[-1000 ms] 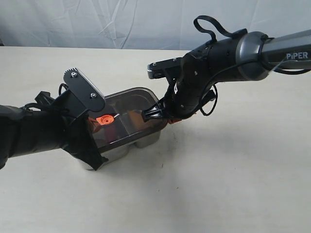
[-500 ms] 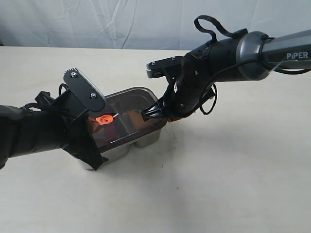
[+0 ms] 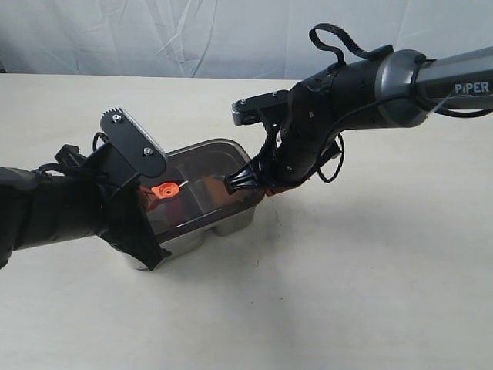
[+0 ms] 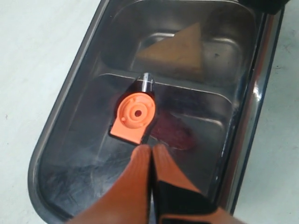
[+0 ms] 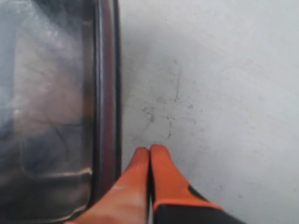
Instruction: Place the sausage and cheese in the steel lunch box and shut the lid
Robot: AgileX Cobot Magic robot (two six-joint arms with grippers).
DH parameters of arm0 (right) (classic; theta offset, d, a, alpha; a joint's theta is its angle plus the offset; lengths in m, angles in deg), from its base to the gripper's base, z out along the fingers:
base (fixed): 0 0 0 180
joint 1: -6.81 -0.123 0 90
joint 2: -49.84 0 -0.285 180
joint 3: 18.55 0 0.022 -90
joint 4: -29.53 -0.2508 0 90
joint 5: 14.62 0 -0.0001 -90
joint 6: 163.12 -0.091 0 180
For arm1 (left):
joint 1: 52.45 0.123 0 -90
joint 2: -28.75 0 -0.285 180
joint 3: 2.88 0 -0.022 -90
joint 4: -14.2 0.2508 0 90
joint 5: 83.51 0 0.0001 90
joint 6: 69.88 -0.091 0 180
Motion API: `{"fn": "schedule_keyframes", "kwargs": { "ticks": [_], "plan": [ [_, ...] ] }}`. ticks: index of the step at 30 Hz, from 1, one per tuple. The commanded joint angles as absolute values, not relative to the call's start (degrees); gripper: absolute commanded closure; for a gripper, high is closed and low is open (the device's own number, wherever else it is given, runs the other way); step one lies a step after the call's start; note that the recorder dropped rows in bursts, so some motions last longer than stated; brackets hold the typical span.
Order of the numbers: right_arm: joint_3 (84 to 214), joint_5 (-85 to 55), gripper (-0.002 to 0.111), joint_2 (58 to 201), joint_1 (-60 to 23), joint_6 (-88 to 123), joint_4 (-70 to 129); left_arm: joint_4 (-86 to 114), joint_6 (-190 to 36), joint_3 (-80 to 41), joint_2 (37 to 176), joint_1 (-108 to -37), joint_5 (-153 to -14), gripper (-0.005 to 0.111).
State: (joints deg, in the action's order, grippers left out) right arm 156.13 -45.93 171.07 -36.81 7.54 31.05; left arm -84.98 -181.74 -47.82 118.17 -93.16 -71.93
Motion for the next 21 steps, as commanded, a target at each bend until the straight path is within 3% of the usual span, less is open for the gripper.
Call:
{"fn": "schedule_keyframes", "kwargs": {
  "ticks": [1,14,21],
  "plan": [
    [156.0,-48.2,0.109,169.8,-36.6,8.3,30.7,-85.7,-181.4,-48.0,118.5,-93.1,-70.4,0.107],
    [156.0,-50.7,0.109,164.9,-36.6,6.7,35.0,-85.7,-181.4,-48.0,121.4,-93.1,-70.6,0.107],
    [156.0,-42.9,0.109,164.3,-36.6,10.3,27.2,-85.7,-181.4,-48.0,121.4,-93.1,-70.9,0.107]
  ]
}}
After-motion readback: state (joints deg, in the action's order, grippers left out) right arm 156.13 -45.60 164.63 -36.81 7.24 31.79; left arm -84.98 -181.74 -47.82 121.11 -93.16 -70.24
